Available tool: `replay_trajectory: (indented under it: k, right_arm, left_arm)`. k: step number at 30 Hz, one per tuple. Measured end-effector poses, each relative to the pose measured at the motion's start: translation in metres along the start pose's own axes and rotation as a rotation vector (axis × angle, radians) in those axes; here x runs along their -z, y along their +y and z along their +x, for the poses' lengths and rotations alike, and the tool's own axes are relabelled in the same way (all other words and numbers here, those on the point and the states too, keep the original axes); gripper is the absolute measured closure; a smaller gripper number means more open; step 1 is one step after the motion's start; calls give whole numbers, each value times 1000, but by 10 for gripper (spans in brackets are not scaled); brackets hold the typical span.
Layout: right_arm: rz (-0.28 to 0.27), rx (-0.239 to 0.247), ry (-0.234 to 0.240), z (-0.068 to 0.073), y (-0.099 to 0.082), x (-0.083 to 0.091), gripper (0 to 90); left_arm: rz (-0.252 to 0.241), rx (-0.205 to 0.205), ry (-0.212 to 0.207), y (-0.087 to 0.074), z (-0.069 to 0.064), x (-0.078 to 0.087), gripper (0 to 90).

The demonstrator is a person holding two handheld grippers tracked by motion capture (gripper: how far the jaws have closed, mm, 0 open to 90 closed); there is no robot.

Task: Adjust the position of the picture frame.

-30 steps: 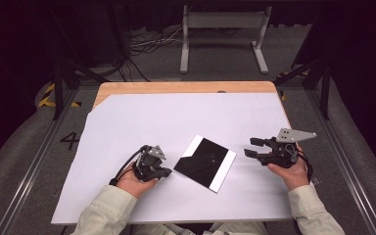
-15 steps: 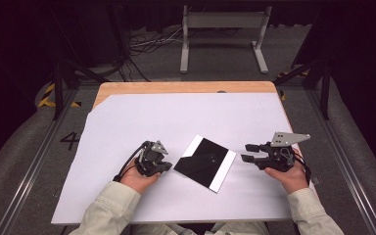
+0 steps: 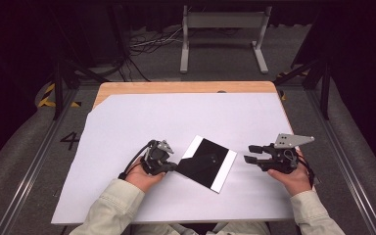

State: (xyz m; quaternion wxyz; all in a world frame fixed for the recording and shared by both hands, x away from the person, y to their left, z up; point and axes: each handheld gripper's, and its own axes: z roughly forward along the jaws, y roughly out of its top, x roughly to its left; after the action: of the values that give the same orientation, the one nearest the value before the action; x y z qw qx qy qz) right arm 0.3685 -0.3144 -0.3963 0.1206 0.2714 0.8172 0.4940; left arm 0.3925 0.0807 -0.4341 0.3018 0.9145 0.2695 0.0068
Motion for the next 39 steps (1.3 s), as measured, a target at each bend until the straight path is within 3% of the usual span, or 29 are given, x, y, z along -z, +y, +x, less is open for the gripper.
replay_trajectory:
  k: [4,9,15,19,24,31,32,35,39]
  right_arm:
    - [2,1,2,1,0,0,534]
    - [15,1,1,3,2,3,554]
    - [95,48,23,12,8,3,635]
    - [173,92,75,22,9,-2,699]
    - [234,103,105,26,4,-7,741]
    - [310,106,136,24,-2,-9,814]
    - [379,102,160,23,-8,-14,880]
    - [435,104,184,23,-13,-19,900]
    - [490,118,178,24,-15,-22,900]
  left_arm:
    - [27,-57,-23,6,-13,-4,900]
    - [26,-86,-67,13,-27,-10,900]
    - [20,-120,-110,20,-37,-18,900]
    - [1,-116,-147,24,-42,-24,900]
    - [-12,-128,-172,29,-48,-32,900]
    - [-23,-156,-166,31,-50,-30,900]
    - [-19,-157,-143,30,-50,-28,900]
    - [-23,-160,-126,29,-46,-26,900]
    - [-38,-134,-113,26,-38,-22,900]
